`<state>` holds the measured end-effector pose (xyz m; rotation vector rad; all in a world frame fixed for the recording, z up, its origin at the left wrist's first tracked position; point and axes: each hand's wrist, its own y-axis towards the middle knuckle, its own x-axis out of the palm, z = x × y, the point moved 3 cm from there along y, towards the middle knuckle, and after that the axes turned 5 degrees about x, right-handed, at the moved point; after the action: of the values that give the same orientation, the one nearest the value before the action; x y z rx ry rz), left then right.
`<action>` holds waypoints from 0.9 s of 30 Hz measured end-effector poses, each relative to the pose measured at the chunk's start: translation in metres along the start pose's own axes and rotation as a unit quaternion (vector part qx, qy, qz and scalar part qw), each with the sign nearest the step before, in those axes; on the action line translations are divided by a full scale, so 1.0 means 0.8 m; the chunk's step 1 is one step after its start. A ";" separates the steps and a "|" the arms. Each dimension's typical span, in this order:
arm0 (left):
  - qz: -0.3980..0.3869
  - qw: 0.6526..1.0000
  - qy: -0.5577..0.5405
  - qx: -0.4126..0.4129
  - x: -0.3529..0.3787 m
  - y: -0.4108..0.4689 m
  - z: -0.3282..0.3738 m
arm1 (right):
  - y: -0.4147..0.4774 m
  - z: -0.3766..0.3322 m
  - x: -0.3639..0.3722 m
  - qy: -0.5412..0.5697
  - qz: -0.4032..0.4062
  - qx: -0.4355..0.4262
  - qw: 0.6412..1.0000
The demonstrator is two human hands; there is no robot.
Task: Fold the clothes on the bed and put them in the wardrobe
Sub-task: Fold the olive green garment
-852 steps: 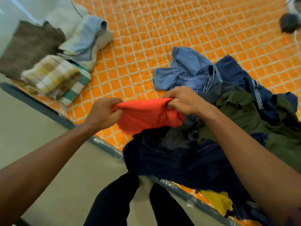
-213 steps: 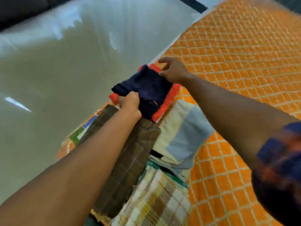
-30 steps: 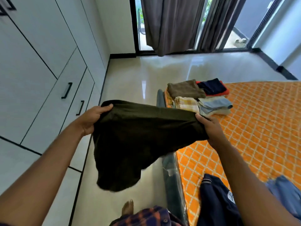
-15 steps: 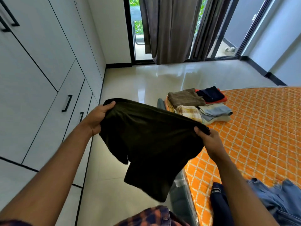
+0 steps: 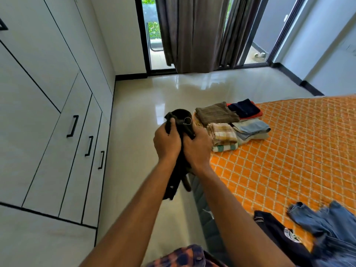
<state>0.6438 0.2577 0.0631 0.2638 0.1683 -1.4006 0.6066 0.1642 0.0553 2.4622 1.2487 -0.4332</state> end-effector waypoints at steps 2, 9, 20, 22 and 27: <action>-0.011 1.000 0.013 0.020 -0.003 -0.005 0.002 | -0.002 0.003 0.001 0.002 0.006 -0.009 1.000; -0.109 0.991 -0.081 -0.019 0.003 -0.018 0.006 | -0.012 0.008 0.002 0.057 -0.076 -0.015 0.995; -0.327 0.890 -0.270 -0.167 0.022 -0.047 -0.028 | -0.001 0.062 -0.088 0.133 -0.145 0.072 0.978; -0.269 0.949 -0.120 -0.110 0.027 -0.040 -0.049 | -0.010 0.077 -0.116 0.241 -0.208 0.132 0.939; -0.430 0.861 -0.207 -0.177 0.082 -0.057 -0.083 | -0.030 0.123 -0.191 0.401 -0.285 0.227 0.840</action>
<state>0.6123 0.2076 -0.0220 -0.4902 0.1913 -2.2352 0.4892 0.0265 0.0267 2.7025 2.5020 0.2723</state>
